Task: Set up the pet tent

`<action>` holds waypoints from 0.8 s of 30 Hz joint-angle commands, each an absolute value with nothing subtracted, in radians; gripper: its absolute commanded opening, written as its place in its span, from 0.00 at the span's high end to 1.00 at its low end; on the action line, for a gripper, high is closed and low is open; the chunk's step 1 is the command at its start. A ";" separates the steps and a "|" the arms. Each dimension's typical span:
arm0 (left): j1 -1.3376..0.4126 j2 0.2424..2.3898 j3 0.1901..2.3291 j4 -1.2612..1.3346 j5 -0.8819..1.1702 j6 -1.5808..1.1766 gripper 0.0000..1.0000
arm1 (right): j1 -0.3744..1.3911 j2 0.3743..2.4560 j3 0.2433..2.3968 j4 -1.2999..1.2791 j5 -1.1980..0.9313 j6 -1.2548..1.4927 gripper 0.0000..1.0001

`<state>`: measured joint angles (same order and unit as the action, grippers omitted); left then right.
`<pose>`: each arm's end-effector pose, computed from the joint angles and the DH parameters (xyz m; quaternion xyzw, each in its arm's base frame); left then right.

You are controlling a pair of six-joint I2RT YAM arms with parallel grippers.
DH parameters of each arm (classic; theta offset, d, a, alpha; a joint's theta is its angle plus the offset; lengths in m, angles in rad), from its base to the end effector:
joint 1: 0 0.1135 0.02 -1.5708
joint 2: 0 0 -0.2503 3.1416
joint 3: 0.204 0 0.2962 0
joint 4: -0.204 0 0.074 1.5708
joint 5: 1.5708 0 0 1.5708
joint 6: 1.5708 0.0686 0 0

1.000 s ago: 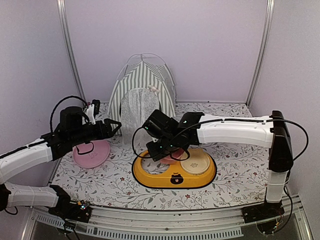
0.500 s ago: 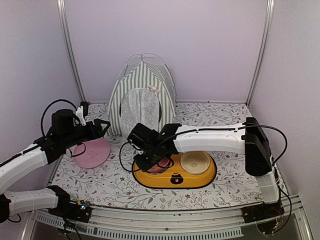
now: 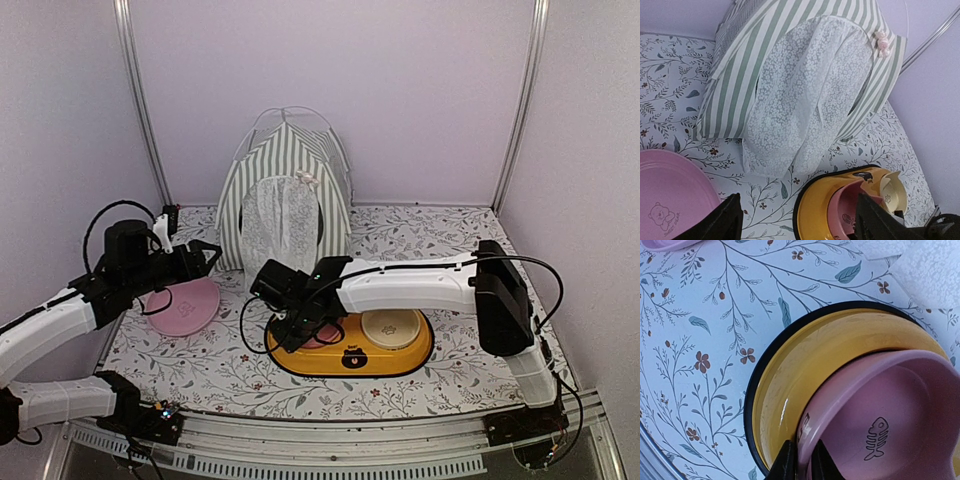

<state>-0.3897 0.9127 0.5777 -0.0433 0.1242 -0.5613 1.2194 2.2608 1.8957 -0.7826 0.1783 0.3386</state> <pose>0.2674 -0.1190 0.2204 -0.0360 0.8258 -0.3022 0.4748 0.1938 0.4932 0.1300 -0.3982 0.8889 0.0850 0.2100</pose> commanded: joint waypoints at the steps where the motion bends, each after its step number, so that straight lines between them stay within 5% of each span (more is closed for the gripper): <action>1: -0.379 0.924 0.566 -0.023 0.141 -0.555 0.22 | 1.226 2.272 1.942 -0.812 0.223 0.342 0.74; 19: -0.380 0.963 0.574 0.023 0.180 -0.552 0.21 | 1.184 2.043 1.741 -0.604 0.189 0.368 0.00; 24: -0.379 0.956 0.575 0.017 0.184 -0.536 0.19 | 1.135 1.878 1.570 -0.482 0.194 0.378 0.01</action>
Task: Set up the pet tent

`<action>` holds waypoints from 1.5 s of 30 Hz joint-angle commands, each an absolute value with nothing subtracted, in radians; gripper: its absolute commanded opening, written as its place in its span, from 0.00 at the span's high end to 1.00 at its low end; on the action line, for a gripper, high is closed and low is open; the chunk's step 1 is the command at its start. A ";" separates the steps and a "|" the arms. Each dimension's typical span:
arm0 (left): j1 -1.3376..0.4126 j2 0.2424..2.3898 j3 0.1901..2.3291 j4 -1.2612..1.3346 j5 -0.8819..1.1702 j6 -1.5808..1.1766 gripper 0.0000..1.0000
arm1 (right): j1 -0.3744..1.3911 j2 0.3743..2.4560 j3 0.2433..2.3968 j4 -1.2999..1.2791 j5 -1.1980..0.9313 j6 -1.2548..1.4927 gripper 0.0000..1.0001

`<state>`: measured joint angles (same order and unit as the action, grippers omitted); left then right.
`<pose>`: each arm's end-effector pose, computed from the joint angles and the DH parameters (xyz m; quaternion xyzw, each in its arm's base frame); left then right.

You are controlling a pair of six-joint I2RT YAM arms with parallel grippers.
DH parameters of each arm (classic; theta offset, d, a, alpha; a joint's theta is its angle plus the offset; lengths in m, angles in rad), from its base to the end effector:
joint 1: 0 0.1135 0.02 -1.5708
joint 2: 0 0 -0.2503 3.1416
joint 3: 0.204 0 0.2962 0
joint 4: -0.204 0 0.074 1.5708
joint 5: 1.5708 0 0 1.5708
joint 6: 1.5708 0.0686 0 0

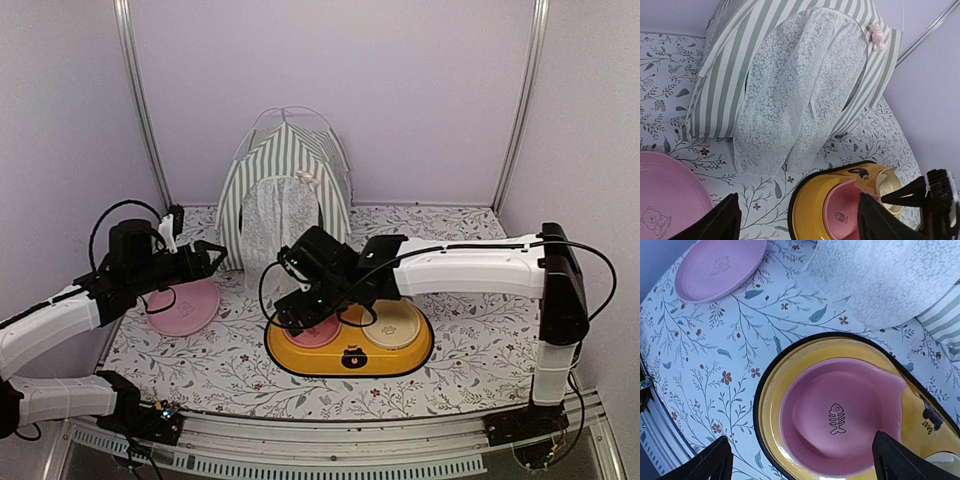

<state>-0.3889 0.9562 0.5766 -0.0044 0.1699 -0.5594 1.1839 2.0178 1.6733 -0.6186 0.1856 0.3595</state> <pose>0.2719 -0.1240 0.2132 -0.0231 0.8271 -0.3170 0.4636 0.2012 0.4603 0.1816 -0.3552 0.8816 0.1444 0.2752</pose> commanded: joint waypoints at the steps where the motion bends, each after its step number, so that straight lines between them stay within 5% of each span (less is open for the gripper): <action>1: -0.379 0.953 0.573 0.017 0.184 -0.530 0.02 | 1.116 1.844 1.533 -0.459 0.193 0.380 0.01; 24: -0.377 0.865 0.591 -0.063 0.064 -0.413 0.01 | 0.567 1.020 0.668 0.083 0.311 0.300 0.01; 38: -0.363 0.833 0.547 -0.051 -0.112 -0.432 0.01 | 0.214 1.023 0.547 0.262 0.150 0.172 0.01; 45: -0.333 0.816 0.422 0.132 -0.198 -0.305 0.01 | 0.031 1.132 0.380 0.615 0.105 0.123 0.01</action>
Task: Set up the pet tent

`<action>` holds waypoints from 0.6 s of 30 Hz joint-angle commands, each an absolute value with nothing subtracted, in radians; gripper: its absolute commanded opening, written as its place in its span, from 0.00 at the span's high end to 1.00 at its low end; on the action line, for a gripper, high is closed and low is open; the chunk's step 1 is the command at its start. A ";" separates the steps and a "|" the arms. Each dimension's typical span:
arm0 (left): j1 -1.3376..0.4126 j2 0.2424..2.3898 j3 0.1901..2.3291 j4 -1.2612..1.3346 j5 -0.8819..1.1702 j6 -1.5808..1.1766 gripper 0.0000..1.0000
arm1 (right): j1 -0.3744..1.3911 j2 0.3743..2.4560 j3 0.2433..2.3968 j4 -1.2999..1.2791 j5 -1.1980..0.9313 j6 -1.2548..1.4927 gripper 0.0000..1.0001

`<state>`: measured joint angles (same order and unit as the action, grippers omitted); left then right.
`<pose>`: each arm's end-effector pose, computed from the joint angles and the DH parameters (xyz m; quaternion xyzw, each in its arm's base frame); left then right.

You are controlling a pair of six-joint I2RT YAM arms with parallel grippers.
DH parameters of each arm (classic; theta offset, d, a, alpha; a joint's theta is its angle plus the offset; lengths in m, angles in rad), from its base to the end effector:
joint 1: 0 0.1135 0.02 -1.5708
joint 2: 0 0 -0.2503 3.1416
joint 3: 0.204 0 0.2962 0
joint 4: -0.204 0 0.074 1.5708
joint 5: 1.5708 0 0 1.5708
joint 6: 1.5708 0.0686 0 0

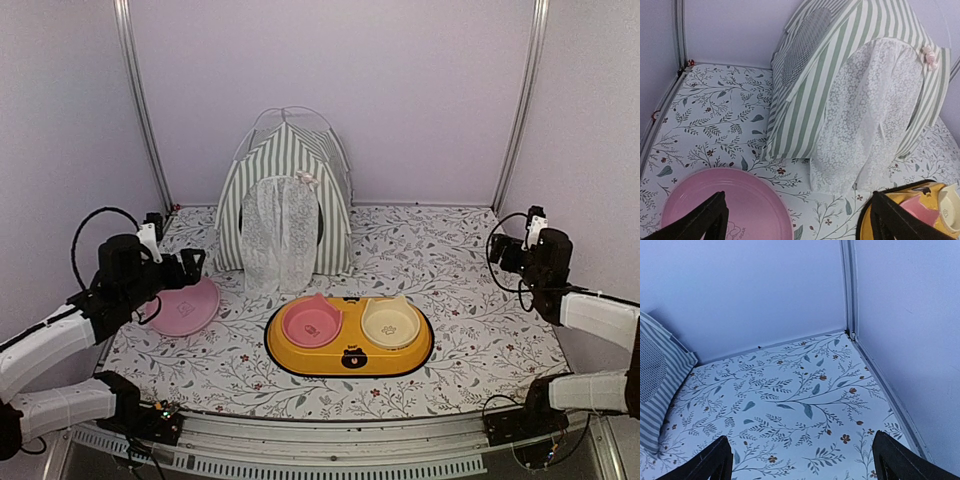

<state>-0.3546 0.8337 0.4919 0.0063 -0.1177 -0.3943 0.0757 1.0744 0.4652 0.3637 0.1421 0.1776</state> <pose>0.2648 -0.0894 0.2113 -0.0502 0.8130 -0.1668 0.5556 0.3105 0.0138 0.1823 0.0837 0.7831 0.0220 0.6158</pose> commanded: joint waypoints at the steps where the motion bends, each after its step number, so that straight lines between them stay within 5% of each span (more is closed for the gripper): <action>1: -0.329 0.811 0.402 0.162 -0.215 -0.295 0.01 | 0.031 1.153 0.357 0.680 0.113 0.103 0.01; 11: -0.265 0.797 0.252 0.395 -0.409 -0.181 0.01 | 0.031 1.446 0.187 1.313 0.105 -0.038 0.01; 18: -0.194 0.889 0.139 0.727 -0.452 -0.043 0.01 | 0.018 1.530 0.235 1.300 0.074 -0.038 0.01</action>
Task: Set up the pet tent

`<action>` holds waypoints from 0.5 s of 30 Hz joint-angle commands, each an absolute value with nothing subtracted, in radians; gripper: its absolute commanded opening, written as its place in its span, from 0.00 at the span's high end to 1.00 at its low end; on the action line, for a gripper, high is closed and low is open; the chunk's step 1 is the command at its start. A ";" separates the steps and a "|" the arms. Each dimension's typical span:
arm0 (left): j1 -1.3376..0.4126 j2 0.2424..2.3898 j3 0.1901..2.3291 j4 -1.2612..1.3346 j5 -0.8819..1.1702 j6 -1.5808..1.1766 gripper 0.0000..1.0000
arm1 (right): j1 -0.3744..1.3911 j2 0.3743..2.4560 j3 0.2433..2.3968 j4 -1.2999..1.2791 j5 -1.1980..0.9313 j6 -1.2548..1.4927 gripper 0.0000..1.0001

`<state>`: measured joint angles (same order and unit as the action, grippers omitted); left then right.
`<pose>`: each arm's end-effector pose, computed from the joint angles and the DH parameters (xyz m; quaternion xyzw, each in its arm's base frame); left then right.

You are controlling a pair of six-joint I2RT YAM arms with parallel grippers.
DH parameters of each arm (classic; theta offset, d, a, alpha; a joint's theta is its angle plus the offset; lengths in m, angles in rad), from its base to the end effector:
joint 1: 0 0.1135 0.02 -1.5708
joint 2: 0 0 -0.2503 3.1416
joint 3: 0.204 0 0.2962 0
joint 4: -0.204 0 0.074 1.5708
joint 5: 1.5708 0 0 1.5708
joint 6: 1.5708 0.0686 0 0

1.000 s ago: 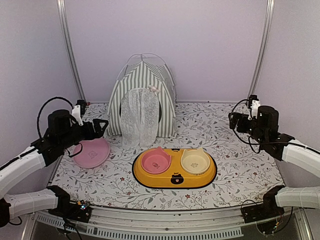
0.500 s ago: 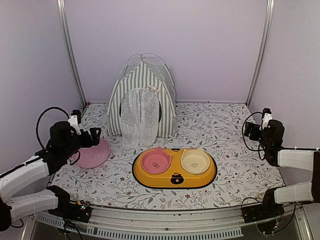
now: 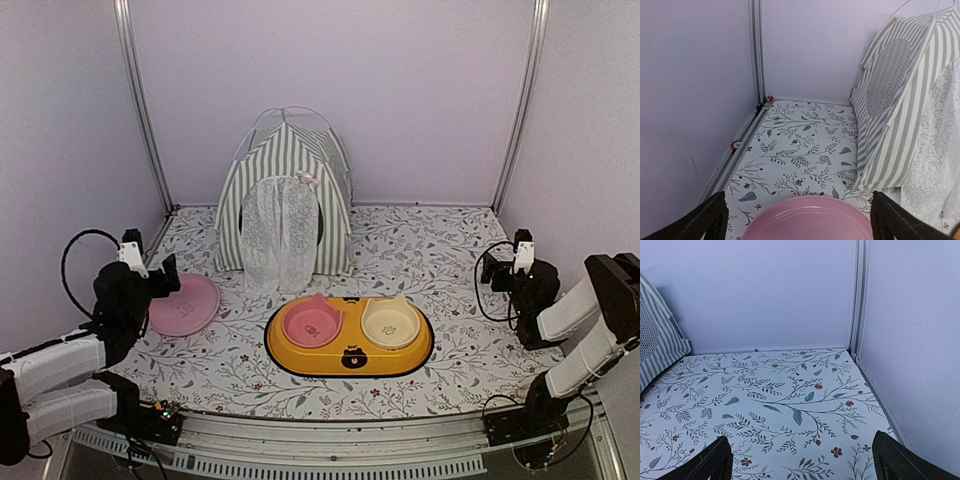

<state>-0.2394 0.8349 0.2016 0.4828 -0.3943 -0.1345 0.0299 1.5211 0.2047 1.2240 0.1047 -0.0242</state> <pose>0.2560 -0.0354 0.1552 -0.0885 0.7492 0.0271 0.6558 0.2803 0.0012 0.0847 0.0153 0.7387 -0.0368 0.6729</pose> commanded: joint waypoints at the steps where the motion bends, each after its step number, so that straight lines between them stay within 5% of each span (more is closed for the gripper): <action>1: -0.174 0.914 0.123 0.788 -0.433 -0.041 0.01 | 0.017 1.528 0.233 1.298 0.076 -0.035 0.01; 15: -0.107 1.413 0.095 1.471 -0.305 0.066 0.01 | 0.017 1.528 0.233 1.299 0.078 -0.035 0.01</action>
